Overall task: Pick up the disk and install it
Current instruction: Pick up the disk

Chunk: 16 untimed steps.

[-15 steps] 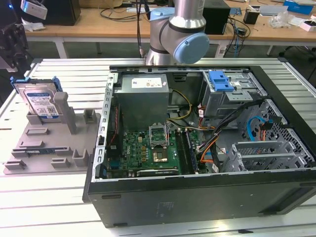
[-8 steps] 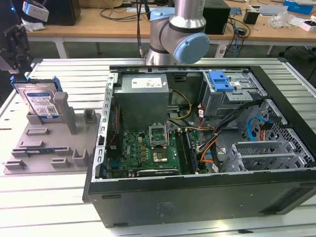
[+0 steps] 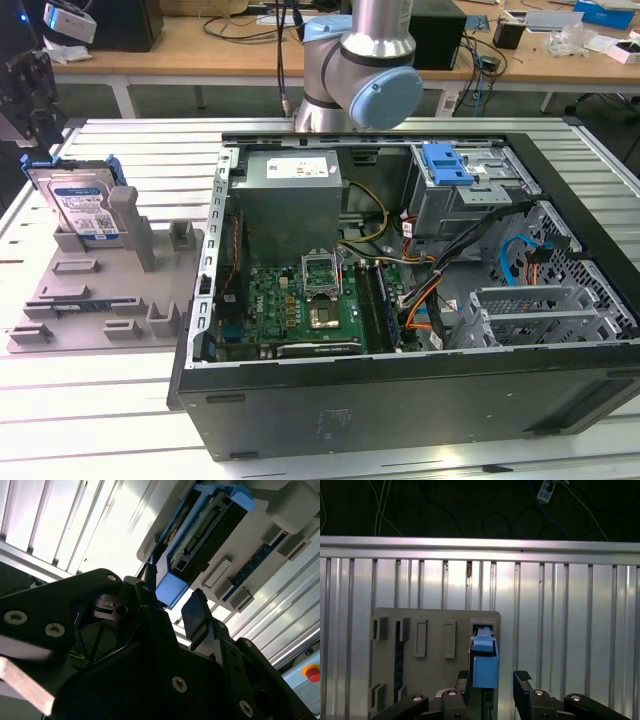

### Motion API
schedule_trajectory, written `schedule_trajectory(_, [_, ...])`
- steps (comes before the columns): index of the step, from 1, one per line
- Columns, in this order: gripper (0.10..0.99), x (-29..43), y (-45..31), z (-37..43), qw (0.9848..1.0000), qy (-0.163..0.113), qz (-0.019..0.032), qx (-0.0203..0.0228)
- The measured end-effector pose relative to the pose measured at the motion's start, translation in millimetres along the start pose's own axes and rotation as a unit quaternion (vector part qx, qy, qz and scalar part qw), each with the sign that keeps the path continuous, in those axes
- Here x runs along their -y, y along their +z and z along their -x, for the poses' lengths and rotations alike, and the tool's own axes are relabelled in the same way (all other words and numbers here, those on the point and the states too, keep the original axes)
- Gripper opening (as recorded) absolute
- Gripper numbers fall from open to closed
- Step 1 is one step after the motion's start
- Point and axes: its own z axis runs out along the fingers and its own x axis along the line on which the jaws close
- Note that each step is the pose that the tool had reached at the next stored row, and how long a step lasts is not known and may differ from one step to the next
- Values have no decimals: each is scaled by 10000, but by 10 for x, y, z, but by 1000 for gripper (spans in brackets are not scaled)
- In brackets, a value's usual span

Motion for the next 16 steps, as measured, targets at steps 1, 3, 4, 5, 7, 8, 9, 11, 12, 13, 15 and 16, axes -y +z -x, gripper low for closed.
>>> schedule_trajectory(1, [482, 0, 3, -3, 10000, 0, 0, 0])
schedule_trajectory(3, [482, 1, 8, -15, 10000, 0, 0, 0])
schedule_trajectory(4, [482, 0, 9, -20, 10000, 0, 0, 0])
schedule_trajectory(5, [482, 0, 12, -29, 10000, 0, 0, 0])
schedule_trajectory(7, [482, -1, 15, -44, 10000, 0, 1, 0])
schedule_trajectory(8, [482, 0, 21, -53, 10000, 0, 0, 0])
schedule_trajectory(9, [482, -1, 25, -56, 10000, 0, 1, 0])
schedule_trajectory(11, [482, -1, 34, -59, 10000, 0, 2, 0])
schedule_trajectory(12, [482, -1, 38, -59, 10000, 0, 1, 0])
schedule_trajectory(13, [482, 1, 42, -60, 10000, 0, 1, 0])
schedule_trajectory(15, [482, 4, 51, -61, 10000, 0, 1, 0])
schedule_trajectory(16, [482, 5, 55, -61, 10000, 0, 1, 0])
